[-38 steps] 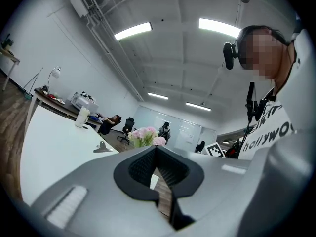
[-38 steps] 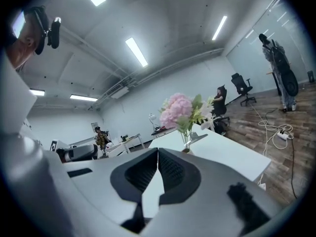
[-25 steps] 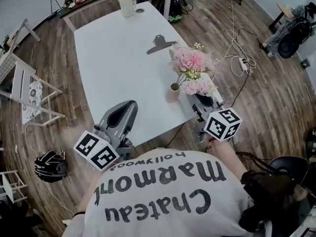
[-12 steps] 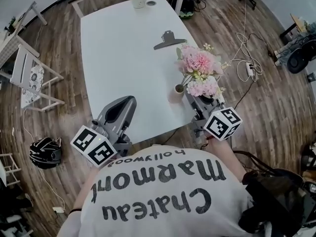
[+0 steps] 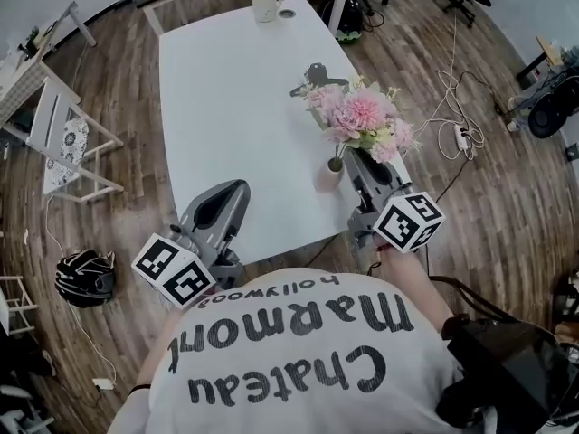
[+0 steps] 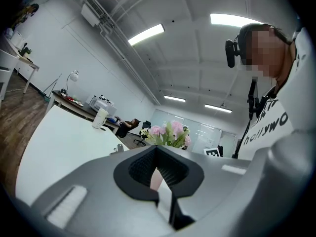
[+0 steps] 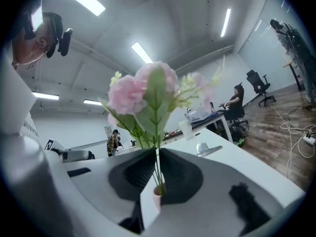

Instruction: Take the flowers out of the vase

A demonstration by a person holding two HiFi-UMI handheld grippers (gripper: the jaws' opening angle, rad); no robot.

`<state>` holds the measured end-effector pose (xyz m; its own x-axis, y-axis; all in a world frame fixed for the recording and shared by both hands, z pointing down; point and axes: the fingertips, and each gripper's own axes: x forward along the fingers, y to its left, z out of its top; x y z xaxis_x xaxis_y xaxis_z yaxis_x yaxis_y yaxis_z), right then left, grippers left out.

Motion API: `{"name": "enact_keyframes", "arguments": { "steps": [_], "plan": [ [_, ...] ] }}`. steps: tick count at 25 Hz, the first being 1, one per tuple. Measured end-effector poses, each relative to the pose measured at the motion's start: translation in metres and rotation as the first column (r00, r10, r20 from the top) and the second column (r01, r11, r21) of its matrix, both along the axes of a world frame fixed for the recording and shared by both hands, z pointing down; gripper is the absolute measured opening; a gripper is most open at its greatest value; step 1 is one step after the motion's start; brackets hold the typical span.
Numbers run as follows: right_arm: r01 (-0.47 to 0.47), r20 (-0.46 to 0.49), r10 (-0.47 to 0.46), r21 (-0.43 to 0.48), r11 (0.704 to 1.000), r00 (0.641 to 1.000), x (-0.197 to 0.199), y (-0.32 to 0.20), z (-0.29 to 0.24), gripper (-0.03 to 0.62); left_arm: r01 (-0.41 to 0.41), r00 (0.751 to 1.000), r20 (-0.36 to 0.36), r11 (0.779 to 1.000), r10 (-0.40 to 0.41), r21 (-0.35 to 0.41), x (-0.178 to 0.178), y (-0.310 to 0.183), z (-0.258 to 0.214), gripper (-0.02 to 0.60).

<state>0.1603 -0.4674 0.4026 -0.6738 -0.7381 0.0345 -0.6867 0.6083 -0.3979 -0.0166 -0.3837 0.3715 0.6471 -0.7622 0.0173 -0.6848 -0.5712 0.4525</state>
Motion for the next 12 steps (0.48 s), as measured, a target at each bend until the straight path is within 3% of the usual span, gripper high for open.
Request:
{"name": "enact_keyframes", "arguments": {
  "steps": [12],
  "plan": [
    [-0.020,0.085,0.011,0.099,0.995,0.996,0.003,0.007,-0.055,0.015,-0.001,1.000,0.006,0.999,0.001,0.047,-0.003,0.013,-0.016,0.006]
  ]
}}
